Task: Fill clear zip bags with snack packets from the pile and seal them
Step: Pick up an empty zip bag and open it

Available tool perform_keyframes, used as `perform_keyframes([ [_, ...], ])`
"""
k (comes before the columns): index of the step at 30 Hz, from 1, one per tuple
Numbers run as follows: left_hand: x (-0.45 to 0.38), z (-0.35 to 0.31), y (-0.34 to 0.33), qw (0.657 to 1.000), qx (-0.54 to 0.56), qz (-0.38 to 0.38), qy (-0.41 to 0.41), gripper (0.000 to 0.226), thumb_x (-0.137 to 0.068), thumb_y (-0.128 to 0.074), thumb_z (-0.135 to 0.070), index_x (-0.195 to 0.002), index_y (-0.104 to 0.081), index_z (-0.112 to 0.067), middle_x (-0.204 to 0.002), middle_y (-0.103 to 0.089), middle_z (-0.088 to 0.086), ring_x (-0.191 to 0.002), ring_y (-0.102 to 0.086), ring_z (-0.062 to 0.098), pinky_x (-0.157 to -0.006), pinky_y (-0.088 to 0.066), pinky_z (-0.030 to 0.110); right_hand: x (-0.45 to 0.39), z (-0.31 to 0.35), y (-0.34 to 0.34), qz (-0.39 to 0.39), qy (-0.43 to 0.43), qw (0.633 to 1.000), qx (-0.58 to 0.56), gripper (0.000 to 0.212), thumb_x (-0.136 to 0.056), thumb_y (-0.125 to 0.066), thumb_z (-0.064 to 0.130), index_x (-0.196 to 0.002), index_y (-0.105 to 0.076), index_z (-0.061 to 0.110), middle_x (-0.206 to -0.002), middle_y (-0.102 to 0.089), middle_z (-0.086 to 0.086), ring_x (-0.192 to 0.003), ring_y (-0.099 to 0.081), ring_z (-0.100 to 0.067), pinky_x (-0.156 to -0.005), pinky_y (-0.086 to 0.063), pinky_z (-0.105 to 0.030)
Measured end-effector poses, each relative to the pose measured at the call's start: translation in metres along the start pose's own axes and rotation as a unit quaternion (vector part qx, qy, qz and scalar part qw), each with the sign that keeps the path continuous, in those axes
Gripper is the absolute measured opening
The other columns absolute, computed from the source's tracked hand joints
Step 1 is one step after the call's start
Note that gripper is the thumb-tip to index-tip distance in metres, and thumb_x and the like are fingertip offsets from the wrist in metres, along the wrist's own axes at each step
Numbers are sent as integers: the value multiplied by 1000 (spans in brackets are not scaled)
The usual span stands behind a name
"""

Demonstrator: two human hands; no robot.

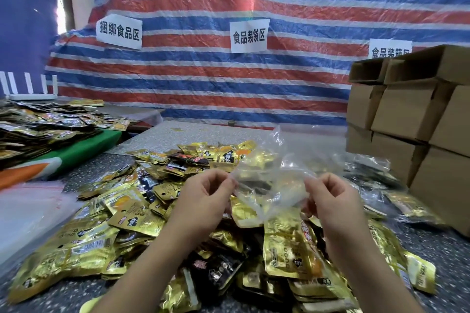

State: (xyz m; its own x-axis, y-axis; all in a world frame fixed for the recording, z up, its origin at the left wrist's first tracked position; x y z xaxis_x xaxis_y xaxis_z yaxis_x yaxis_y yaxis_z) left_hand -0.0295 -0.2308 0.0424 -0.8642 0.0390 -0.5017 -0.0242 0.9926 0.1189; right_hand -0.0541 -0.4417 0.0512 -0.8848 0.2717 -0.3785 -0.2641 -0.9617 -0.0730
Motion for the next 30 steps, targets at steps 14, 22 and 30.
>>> perform_keyframes([
  [14, 27, -14, -16, 898, -294, 73, -320, 38, -96, -49, -42, -130, -60, -30, -63, -54, -18, -52, -44, -6, -52, -31, 11, 6, -4, -13, -64, 78, 986, 136, 29, -86, -58, 15, -62, -50, -1, -52, -57, -16, -43, -61, -16, -50, -51, -51],
  [22, 40, -9, -35, 872, -375, 131, -287, 32, -99, -37, -48, -101, -58, -24, -84, -61, -7, -69, -57, 17, -60, -50, 38, 3, -8, -9, -70, 22, 995, 70, 26, -76, -57, 24, -56, -50, 8, -49, -60, -9, -48, -61, -22, -54, -51, -43],
  [30, 21, -3, -22, 932, -282, 46, -224, 18, -100, -34, -37, -90, -48, -32, -73, -46, -16, -67, -47, 11, -53, -32, 18, -2, -1, -1, -115, 56, 981, 145, 36, -90, -66, 31, -123, -52, 35, -127, -49, 12, -116, -45, -8, -93, -38, -36],
])
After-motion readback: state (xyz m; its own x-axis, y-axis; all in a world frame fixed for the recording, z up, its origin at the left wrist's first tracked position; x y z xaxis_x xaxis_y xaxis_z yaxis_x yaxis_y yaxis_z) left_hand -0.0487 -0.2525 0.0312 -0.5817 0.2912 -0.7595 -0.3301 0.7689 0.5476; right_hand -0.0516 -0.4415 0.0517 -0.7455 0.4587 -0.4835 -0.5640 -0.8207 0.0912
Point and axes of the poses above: each hand's wrist, its own x-axis away from the middle knuckle, its own y-axis out of the back of the hand, z = x × y, the point moved 1 cm from there along -x, towards the middle knuckle
